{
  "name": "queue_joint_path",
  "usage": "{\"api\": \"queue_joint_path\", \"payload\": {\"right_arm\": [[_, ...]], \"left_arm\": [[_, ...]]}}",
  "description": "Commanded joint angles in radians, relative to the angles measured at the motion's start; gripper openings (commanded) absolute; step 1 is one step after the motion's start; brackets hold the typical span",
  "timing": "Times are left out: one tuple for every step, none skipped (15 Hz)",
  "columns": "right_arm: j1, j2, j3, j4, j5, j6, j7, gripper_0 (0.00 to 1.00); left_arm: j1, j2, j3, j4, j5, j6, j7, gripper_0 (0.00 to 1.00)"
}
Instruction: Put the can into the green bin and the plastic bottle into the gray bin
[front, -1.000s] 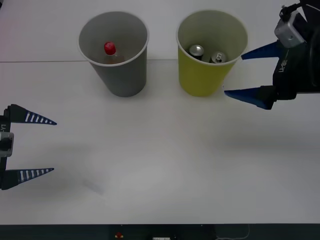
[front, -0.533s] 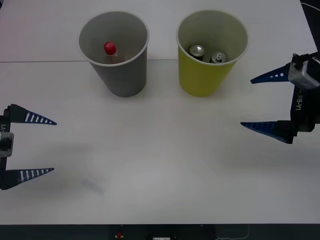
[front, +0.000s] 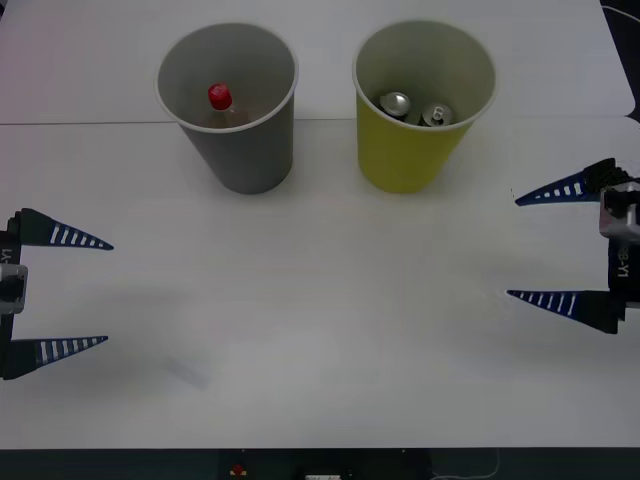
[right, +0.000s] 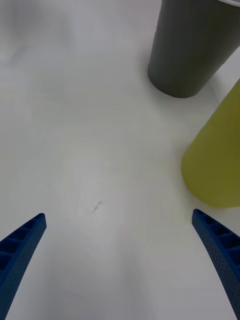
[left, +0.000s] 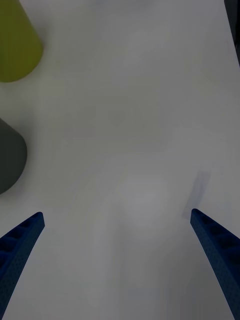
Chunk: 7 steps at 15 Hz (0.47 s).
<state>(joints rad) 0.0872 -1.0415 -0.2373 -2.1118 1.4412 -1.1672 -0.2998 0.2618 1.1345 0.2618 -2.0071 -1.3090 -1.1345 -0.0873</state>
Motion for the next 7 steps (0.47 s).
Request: {"api": "queue_joint_path", "payload": {"right_arm": [[0.025, -0.002, 0.0, 0.003, -0.005, 0.0, 0.037, 1.0], [0.026, -0.006, 0.0, 0.003, -0.005, 0.0, 0.039, 1.0], [0.026, -0.006, 0.0, 0.003, -0.004, 0.0, 0.039, 1.0], [0.026, -0.009, 0.0, 0.003, -0.004, 0.0, 0.039, 1.0], [0.026, -0.012, 0.0, 0.003, -0.004, 0.0, 0.039, 1.0], [0.025, -0.014, 0.0, 0.003, -0.004, 0.0, 0.039, 1.0], [0.026, -0.014, 0.0, 0.003, -0.004, 0.0, 0.037, 1.0]], "left_arm": [[0.0, 0.0, 0.0, 0.0, 0.0, 0.0, 0.0, 1.0], [0.0, 0.0, 0.0, 0.0, 0.0, 0.0, 0.0, 1.0], [0.0, 0.0, 0.0, 0.0, 0.0, 0.0, 0.0, 1.0], [0.0, 0.0, 0.0, 0.0, 0.0, 0.0, 0.0, 1.0], [0.0, 0.0, 0.0, 0.0, 0.0, 0.0, 0.0, 1.0], [0.0, 0.0, 0.0, 0.0, 0.0, 0.0, 0.0, 1.0], [0.0, 0.0, 0.0, 0.0, 0.0, 0.0, 0.0, 1.0]]}}
